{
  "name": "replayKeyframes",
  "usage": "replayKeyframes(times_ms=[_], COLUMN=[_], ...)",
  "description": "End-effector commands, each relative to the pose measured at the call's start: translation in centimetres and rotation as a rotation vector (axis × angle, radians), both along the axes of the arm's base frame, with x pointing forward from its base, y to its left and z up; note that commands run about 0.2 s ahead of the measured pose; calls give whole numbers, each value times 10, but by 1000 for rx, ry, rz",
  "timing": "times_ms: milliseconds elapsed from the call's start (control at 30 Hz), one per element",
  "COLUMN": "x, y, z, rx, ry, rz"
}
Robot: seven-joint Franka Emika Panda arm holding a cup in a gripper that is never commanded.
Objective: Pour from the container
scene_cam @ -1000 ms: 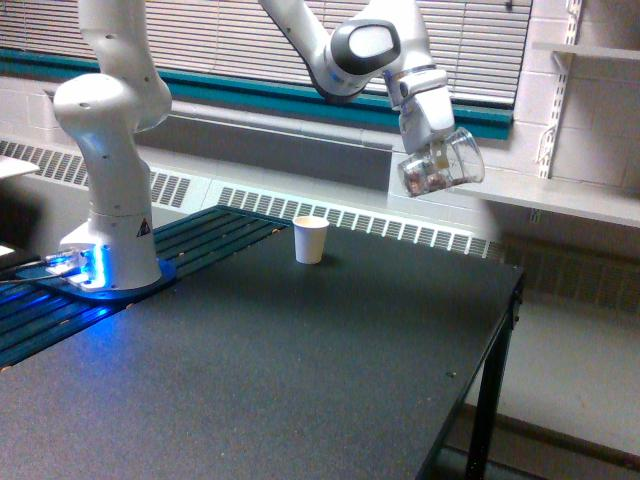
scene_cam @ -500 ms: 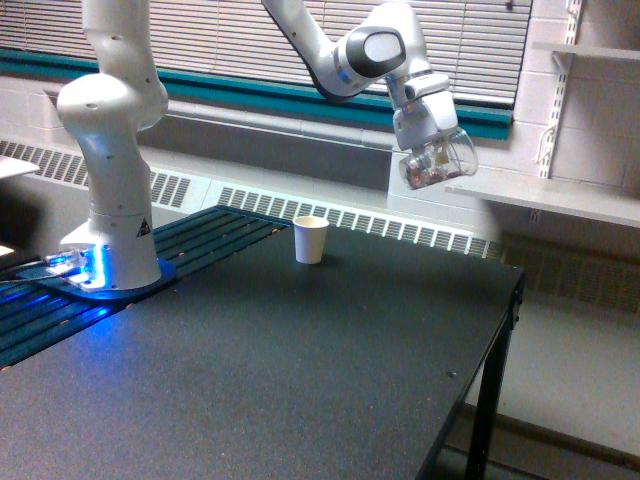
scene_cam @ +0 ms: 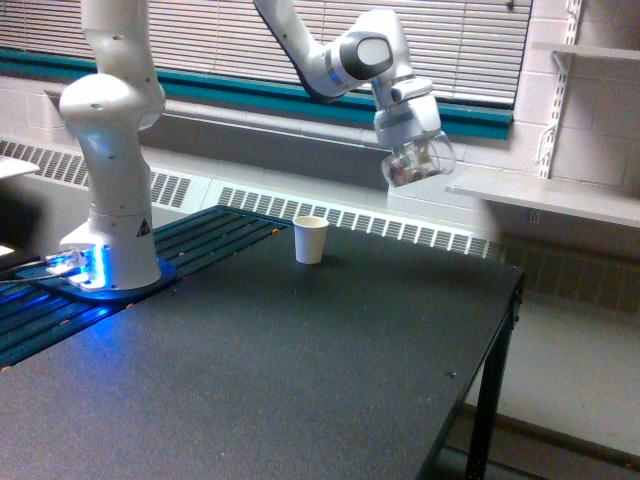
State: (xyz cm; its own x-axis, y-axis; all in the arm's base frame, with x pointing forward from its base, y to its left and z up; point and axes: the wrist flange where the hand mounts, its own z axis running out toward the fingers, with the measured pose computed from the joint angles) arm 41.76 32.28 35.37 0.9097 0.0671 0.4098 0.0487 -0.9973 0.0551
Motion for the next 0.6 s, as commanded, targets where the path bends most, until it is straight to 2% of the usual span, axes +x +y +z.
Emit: replayKeyframes(times_ms=[33, 333, 600], x=[-33, -72, -100], y=[15, 18, 7], z=[-2, -15, -21], rx=[-7, -23, -25], ry=[11, 41, 55], rz=[27, 45, 27])
